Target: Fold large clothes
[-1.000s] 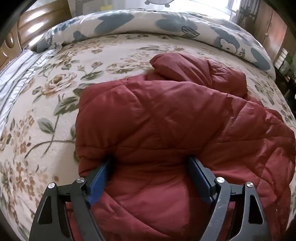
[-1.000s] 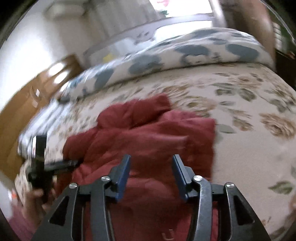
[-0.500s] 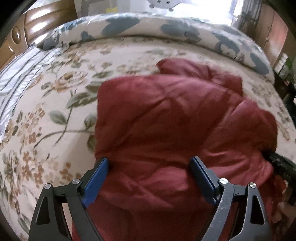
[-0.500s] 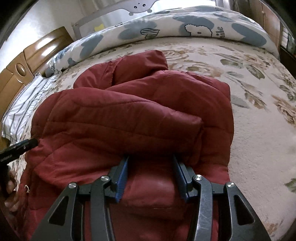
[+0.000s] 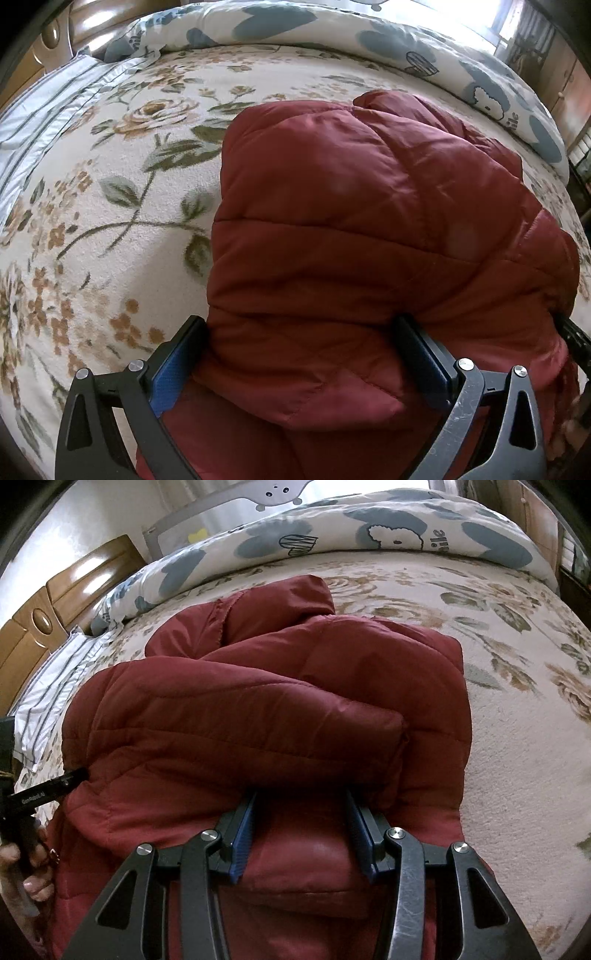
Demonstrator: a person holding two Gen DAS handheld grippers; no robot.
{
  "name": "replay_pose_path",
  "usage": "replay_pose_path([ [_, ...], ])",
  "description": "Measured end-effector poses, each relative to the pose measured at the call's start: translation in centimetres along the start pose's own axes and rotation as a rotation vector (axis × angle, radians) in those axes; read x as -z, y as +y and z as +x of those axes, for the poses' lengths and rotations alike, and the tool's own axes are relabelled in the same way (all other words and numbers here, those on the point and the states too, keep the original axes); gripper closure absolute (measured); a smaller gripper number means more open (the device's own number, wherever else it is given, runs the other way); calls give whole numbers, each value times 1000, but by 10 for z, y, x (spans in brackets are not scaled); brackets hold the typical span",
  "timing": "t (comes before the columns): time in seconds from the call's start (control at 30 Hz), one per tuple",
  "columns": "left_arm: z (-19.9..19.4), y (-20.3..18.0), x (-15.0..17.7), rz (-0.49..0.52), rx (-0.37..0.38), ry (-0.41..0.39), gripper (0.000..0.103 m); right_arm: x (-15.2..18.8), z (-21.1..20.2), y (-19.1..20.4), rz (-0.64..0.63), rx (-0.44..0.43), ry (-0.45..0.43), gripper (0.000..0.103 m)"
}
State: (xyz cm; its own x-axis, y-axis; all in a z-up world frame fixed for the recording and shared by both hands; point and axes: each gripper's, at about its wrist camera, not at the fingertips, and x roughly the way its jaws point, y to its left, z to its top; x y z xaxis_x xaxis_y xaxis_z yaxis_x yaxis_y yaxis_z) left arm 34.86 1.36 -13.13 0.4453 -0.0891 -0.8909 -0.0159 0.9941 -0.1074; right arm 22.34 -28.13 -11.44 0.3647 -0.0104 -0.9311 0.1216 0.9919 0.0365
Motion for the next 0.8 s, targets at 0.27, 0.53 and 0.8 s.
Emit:
replay_pose_path([
  [0.27,-12,-3,-2,8,-26,11,2,2,-38,-2,50,-30,-29,55],
  [0.53,-57,2,16,21,-47,-44,6,25,-83,-4,54,-75,-41,49],
  [0.8,-101,31,53,-23,-17,-65,6,57,-104,-13,95,-89,-15,46],
])
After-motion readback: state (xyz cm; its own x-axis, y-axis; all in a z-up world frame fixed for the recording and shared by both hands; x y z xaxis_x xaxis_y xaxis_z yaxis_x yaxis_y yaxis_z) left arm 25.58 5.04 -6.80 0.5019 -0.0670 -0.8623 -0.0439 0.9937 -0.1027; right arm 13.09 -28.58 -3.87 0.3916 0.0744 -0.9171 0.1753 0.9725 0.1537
